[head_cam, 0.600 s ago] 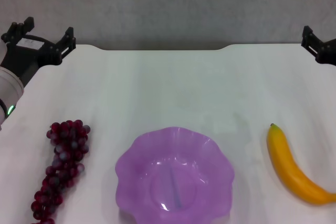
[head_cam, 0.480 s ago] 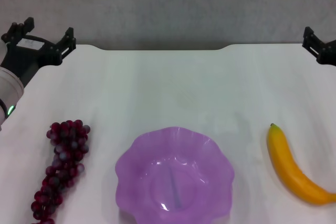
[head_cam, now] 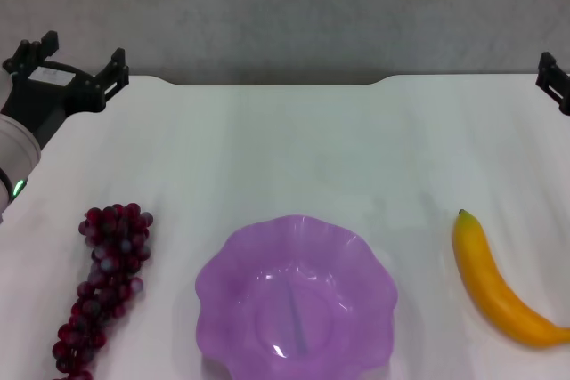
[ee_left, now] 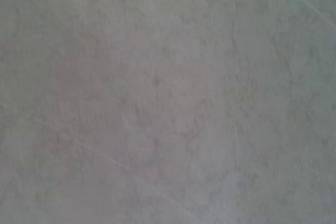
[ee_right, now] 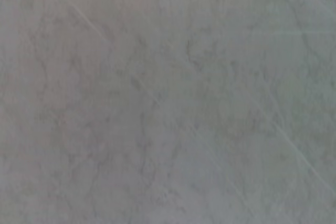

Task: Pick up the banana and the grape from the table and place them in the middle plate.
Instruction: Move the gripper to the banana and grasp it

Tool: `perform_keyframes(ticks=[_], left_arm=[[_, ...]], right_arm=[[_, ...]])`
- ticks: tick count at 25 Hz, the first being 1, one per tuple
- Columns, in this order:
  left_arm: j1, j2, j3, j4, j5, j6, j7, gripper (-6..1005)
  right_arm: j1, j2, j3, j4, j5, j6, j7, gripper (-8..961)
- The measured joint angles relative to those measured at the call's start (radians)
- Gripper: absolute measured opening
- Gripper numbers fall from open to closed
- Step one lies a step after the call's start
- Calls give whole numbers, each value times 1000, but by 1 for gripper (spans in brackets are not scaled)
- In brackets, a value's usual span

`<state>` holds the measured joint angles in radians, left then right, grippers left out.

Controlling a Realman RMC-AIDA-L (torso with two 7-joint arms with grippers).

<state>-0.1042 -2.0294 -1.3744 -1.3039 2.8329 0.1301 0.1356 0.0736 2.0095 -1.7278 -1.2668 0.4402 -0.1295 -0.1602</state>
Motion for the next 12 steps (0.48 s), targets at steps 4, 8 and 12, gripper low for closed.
perform_keyframes(ticks=[4, 8, 12], left_arm=[[5, 0, -1, -4, 0, -1, 0, 876], [17, 0, -11, -22, 0, -23, -1, 876], [24, 0, -13, -27, 0, -27, -1, 876]], right_arm=[[0, 0, 1, -9, 0, 60, 5, 816], [1, 0, 40, -63, 0, 239, 24, 816], [8, -1, 101, -150, -6, 489, 77, 816]])
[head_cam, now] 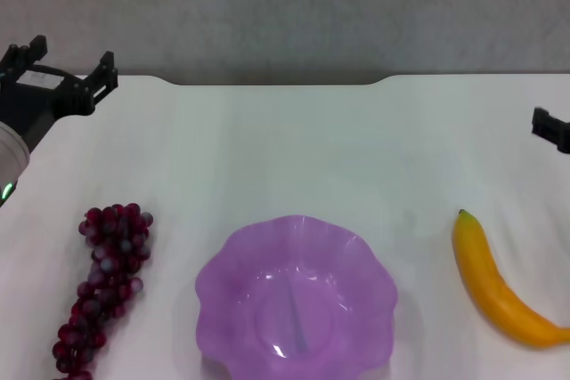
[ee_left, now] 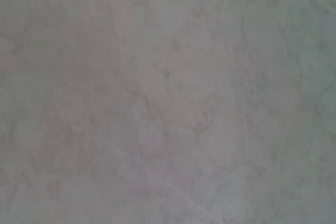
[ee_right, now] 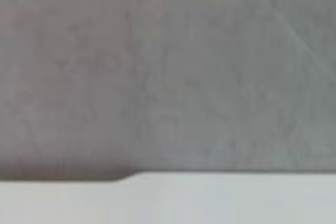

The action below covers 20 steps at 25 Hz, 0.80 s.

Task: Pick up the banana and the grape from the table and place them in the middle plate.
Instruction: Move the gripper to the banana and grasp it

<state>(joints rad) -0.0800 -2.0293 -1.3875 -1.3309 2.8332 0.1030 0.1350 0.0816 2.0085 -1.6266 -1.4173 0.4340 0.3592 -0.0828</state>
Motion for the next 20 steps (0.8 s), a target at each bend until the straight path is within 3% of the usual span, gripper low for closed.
perform_keyframes(ticks=[9, 20], left_arm=[[11, 0, -3, -14, 0, -2, 2, 875], [11, 1, -9, -14, 0, -2, 1, 874]], right_arm=[[40, -2, 58, -109, -20, 327, 34, 815], [160, -3, 84, 56, 31, 436, 33, 815]])
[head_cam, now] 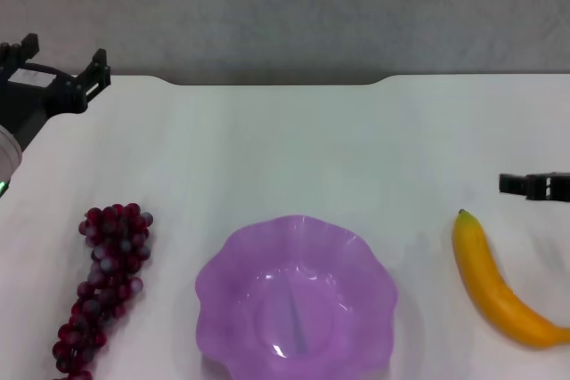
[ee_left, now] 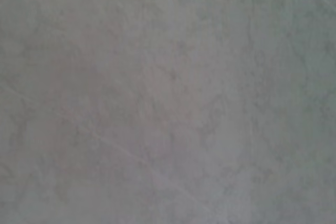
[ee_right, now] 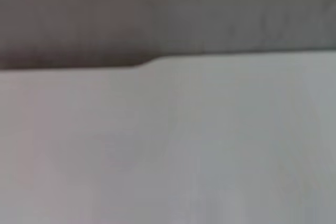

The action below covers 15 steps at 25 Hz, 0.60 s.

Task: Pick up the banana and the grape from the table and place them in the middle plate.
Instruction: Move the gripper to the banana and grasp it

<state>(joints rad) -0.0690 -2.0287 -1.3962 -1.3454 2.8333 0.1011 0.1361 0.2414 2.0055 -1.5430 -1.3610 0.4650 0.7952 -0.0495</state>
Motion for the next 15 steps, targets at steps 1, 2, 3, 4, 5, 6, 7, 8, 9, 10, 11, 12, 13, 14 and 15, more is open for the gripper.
perform_keyframes(ticks=[1, 2, 3, 4, 5, 6, 7, 8, 9, 10, 11, 12, 13, 14, 15], left_arm=[[0, 0, -2, 0, 0, 0, 1, 874], [0, 0, -3, 0, 0, 0, 2, 874], [0, -1, -4, 0, 0, 0, 3, 874], [0, -1, -4, 0, 0, 0, 3, 874], [0, -1, -4, 0, 0, 0, 3, 874], [0, -1, -4, 0, 0, 0, 3, 874], [0, 0, -4, 0, 0, 0, 3, 874], [0, 0, -4, 0, 0, 0, 4, 874], [0, 0, -5, 0, 0, 0, 4, 874], [0, 0, -5, 0, 0, 0, 4, 875], [0, 0, -5, 0, 0, 0, 4, 875], [-1, 0, -6, 0, 0, 0, 4, 875], [-1, 1, -6, 0, 0, 0, 4, 876], [-2, 1, -6, 0, 0, 0, 4, 876], [-2, 1, -6, 0, 0, 0, 4, 876]], right_arm=[[10, 0, -2, 16, 0, 4, 0, 815], [20, 1, -5, 32, 1, 7, 0, 815], [28, 1, -9, 44, 1, 9, 0, 815], [37, 2, -11, 57, 1, 9, 1, 815], [44, 2, -13, 69, 3, 9, 1, 815], [54, 2, -13, 90, 8, 9, 1, 815], [66, 2, -14, 115, 18, 10, 0, 815], [77, 1, -15, 135, 26, 10, -3, 814], [87, 1, -15, 156, 33, 10, -7, 814], [96, 1, -15, 177, 38, 10, -12, 814], [105, 1, -16, 194, 40, 10, -15, 814], [111, 1, -16, 207, 40, 10, -17, 814], [119, 1, -16, 221, 41, 10, -19, 814], [127, 2, -16, 236, 42, 10, -19, 814], [134, 2, -18, 250, 44, 7, -20, 814]])
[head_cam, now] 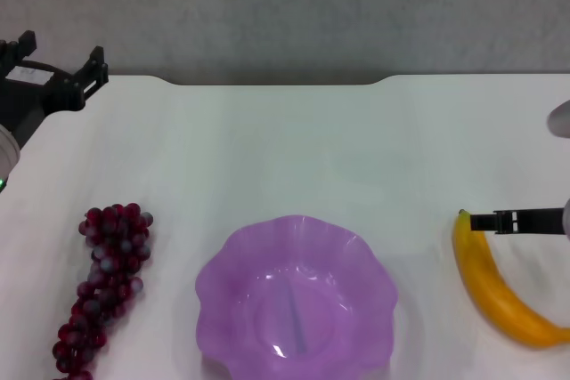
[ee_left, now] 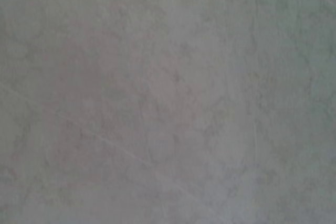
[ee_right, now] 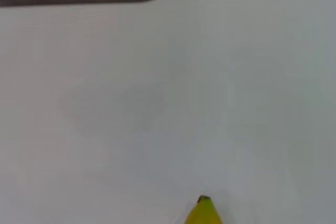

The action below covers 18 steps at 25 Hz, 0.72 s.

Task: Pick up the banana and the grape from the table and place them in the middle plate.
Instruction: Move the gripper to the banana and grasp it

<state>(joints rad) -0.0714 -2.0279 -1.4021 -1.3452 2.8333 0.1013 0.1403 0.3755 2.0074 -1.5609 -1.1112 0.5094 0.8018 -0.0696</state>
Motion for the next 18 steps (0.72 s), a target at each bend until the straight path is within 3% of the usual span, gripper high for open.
perform_keyframes(ticks=[7, 18], left_arm=[[-1, 0, 0, 0, 0, 4, 2, 875], [-4, -1, 0, 0, 0, 1, 2, 876]], right_arm=[[59, -1, -7, 119, 36, -33, -29, 814], [103, 1, -57, 160, 66, -48, -47, 813]])
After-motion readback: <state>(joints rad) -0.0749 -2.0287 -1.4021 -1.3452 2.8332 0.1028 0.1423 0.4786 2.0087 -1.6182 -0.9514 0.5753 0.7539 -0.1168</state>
